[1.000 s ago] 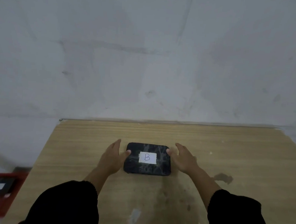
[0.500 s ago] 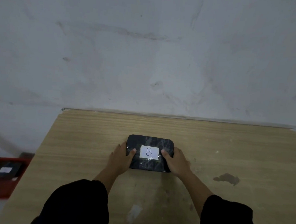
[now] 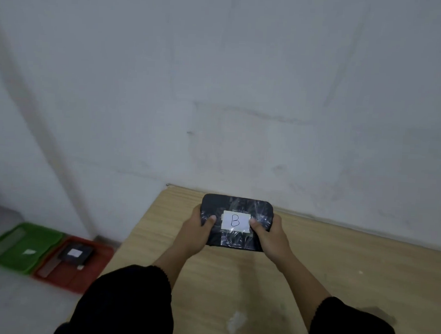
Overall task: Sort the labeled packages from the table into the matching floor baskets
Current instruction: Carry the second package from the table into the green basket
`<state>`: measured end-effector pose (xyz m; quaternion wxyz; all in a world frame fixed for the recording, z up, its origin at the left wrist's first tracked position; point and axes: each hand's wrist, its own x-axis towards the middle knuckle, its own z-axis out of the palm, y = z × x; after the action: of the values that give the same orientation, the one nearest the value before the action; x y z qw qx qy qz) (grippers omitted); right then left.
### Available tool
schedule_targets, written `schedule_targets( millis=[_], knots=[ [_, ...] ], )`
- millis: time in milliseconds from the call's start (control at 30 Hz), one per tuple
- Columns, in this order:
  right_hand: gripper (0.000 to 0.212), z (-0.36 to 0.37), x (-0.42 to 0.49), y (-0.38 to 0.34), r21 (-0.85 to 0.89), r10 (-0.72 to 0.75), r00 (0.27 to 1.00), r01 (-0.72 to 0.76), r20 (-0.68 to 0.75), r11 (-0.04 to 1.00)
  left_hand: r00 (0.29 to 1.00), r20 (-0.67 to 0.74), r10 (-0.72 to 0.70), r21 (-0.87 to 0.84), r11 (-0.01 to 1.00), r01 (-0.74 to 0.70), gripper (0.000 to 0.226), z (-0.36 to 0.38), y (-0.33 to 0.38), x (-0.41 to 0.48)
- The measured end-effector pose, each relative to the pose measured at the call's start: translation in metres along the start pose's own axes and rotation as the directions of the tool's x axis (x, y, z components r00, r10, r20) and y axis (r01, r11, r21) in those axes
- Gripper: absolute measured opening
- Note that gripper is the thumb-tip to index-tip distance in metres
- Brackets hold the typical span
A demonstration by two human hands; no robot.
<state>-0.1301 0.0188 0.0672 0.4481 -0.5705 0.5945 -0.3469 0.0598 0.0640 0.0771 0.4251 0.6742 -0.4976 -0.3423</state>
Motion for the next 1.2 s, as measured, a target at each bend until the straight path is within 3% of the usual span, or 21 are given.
schedule_targets(
  millis=[433,833,1200],
  knots=[
    [0.035,0.16,-0.038,-0.09,0.022,-0.154,0.97,0.153,0.188,0.988,0.967,-0.248,-0.057,-0.032,0.998,0.051,0.036,-0.18,-0.059,-0.036],
    [0.039,0.39,-0.095,-0.181,0.077,-0.236,0.914,0.223,0.329,0.972,0.93,-0.366,-0.044,-0.035,0.999,0.034,0.035,-0.417,-0.148,-0.062],
    [0.039,0.565,-0.077,-0.244,0.078,-0.265,0.86,0.257,0.436,0.963,0.898,-0.422,-0.121,-0.086,0.992,0.093,0.038,-0.567,-0.22,-0.029]
  ],
)
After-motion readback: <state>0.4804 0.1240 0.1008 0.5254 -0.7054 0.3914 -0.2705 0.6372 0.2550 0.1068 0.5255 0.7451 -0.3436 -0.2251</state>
